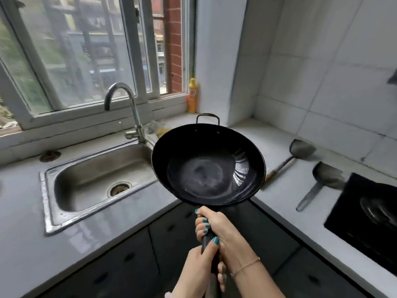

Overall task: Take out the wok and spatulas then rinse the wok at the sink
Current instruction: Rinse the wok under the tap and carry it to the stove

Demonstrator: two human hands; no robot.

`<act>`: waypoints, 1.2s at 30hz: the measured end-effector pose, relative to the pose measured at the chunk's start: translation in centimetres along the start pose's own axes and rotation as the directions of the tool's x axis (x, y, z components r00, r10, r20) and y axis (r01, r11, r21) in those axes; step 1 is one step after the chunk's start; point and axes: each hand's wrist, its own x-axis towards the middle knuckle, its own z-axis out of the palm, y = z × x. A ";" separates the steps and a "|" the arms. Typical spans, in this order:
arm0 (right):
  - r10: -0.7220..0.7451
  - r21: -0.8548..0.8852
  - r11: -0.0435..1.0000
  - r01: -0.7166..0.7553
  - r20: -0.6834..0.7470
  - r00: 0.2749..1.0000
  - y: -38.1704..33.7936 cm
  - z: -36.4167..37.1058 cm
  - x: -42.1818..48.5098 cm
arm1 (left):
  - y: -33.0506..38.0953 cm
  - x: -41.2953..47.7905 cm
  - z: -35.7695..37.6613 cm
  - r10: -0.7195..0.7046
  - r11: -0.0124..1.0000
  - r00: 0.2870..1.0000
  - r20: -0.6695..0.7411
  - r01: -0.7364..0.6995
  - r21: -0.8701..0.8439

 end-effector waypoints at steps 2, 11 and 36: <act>-0.050 0.035 0.998 0.052 -0.042 0.998 -1.2 -2.9 -1.4 | -0.6 0.2 2.7 -0.005 0.998 0.998 0.065 0.002 0.060; -0.218 0.209 0.936 0.282 -0.285 0.934 -6.3 -16.7 -10.2 | -4.5 -0.5 16.5 -0.125 0.980 0.909 0.397 0.052 0.190; -0.320 0.300 0.595 0.746 -0.763 0.562 -1.5 -46.6 -37.6 | -22.0 -11.4 44.6 -0.500 0.820 0.363 0.786 -0.093 0.565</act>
